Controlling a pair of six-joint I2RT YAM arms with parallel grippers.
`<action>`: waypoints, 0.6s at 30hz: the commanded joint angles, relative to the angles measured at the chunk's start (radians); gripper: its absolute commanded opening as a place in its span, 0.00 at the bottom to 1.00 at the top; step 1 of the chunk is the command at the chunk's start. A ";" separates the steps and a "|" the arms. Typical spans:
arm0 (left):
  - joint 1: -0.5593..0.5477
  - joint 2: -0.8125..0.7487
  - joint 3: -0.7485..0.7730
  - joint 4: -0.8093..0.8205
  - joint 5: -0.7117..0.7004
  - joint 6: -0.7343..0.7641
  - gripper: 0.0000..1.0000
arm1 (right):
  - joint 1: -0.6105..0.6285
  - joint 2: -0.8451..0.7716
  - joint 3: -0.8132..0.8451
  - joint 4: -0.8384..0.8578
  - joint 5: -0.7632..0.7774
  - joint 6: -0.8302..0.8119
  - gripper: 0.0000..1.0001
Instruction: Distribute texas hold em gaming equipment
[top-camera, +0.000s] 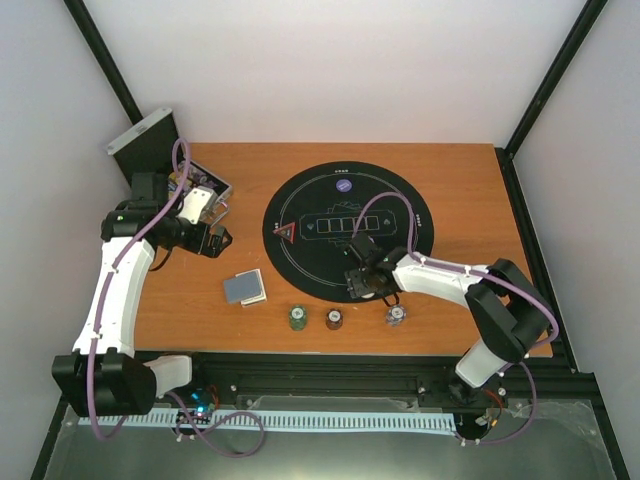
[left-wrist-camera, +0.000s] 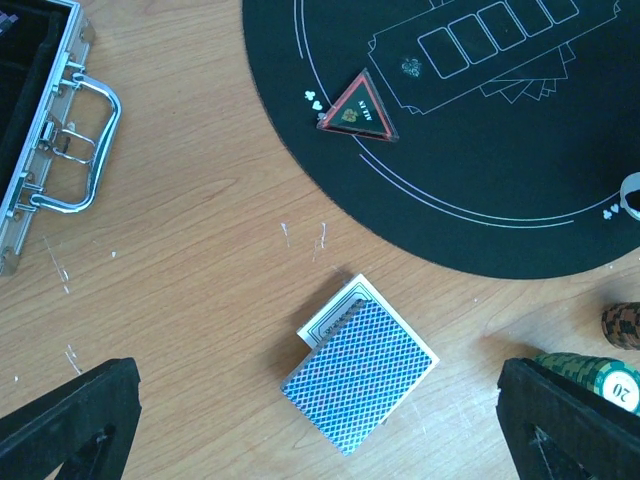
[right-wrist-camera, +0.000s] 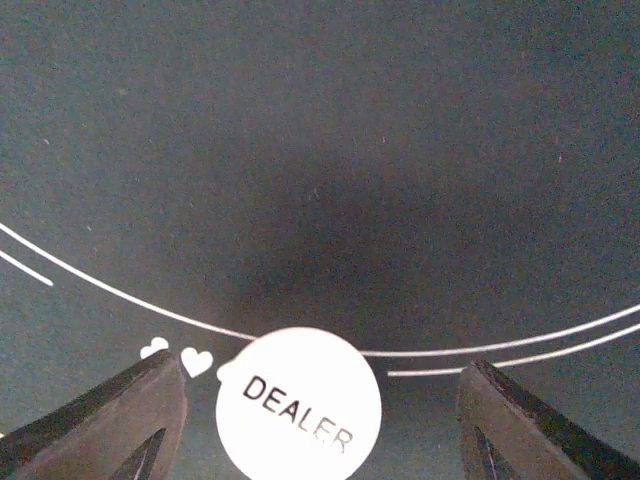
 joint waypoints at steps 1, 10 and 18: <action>0.005 -0.021 0.034 -0.029 0.019 0.016 1.00 | 0.018 -0.044 -0.028 0.031 0.004 0.039 0.73; 0.006 -0.026 0.043 -0.030 0.011 0.014 1.00 | 0.019 -0.003 -0.042 0.034 -0.053 0.013 0.70; 0.005 -0.029 0.042 -0.029 0.012 0.020 1.00 | 0.020 -0.017 -0.090 0.031 -0.048 0.017 0.68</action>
